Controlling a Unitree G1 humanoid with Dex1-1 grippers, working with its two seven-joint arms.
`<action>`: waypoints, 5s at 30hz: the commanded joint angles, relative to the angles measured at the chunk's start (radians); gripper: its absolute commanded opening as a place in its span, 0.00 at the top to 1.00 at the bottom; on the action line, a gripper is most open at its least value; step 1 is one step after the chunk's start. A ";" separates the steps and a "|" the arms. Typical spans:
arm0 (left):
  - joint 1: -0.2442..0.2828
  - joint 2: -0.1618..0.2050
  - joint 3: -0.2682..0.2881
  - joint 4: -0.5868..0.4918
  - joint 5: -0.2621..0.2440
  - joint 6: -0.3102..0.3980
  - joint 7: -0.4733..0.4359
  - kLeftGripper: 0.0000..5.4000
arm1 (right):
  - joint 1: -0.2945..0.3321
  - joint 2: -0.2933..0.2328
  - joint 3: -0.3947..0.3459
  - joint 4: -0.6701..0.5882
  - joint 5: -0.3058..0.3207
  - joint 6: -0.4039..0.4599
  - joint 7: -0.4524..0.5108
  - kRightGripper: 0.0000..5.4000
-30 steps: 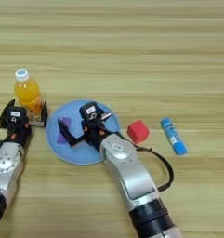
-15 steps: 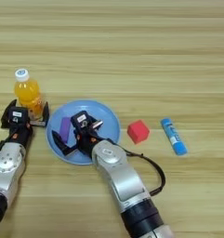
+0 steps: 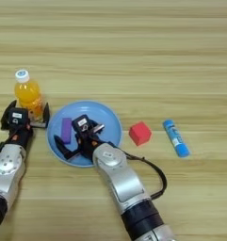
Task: Move the objects on the table
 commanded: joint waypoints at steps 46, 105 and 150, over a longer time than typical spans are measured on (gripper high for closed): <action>0.006 0.002 0.000 0.004 0.005 -0.006 0.002 0.00 | -0.073 0.044 -0.094 0.218 0.008 -0.054 0.013 0.26; 0.011 -0.001 -0.002 0.001 0.003 -0.012 -0.001 0.00 | -0.034 -0.167 -0.436 -0.289 0.145 0.105 -0.025 0.74; 0.011 -0.004 -0.002 -0.004 0.005 -0.010 0.005 0.00 | -0.077 -0.230 -0.478 0.082 0.153 -0.036 -0.020 0.58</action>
